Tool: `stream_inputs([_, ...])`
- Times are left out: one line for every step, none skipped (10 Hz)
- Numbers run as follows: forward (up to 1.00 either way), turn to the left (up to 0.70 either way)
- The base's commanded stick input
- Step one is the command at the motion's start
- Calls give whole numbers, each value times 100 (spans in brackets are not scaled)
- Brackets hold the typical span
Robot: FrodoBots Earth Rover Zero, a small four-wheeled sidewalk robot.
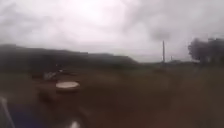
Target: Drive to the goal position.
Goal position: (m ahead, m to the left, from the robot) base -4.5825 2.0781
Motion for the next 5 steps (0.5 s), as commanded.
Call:
stream_inputs([-70, 0])
stream_inputs([-70, 0])
stream_inputs([-70, 0])
stream_inputs([-70, 0])
stream_inputs([-70, 0])
